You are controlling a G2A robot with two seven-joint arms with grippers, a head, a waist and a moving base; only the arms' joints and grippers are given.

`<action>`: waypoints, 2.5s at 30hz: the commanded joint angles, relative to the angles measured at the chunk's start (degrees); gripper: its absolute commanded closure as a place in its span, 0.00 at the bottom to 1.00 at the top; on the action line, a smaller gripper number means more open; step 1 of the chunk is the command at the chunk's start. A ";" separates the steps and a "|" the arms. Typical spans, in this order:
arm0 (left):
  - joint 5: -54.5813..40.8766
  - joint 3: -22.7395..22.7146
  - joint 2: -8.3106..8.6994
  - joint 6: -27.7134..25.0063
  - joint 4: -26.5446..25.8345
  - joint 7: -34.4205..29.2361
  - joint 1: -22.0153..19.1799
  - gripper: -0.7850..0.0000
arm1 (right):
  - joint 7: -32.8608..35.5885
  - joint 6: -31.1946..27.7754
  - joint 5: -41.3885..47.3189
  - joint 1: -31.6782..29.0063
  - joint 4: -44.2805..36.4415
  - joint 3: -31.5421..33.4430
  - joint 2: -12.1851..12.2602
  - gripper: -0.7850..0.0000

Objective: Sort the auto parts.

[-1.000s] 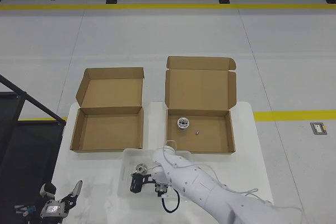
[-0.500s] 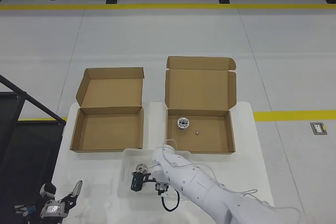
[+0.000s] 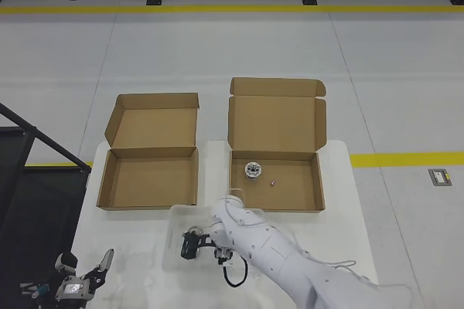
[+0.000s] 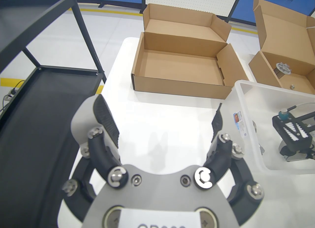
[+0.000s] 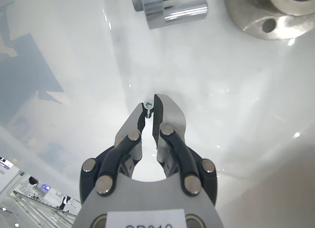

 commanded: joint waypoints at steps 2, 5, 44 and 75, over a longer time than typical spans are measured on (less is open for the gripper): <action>0.00 0.00 0.00 0.00 0.00 0.00 0.00 0.00 | -1.22 -0.24 0.07 1.33 0.02 0.95 0.44 1.00; 0.00 0.00 0.00 0.00 0.00 0.00 0.00 0.00 | -3.04 0.67 0.18 2.94 -0.17 2.34 1.33 1.00; 0.00 0.00 0.00 0.00 0.00 0.00 0.00 0.00 | -5.36 17.60 -8.33 -29.34 -66.87 58.39 31.30 1.00; 0.00 0.00 0.00 0.00 0.00 0.00 0.00 0.00 | -10.15 -9.27 46.59 -29.02 -45.28 72.33 35.67 1.00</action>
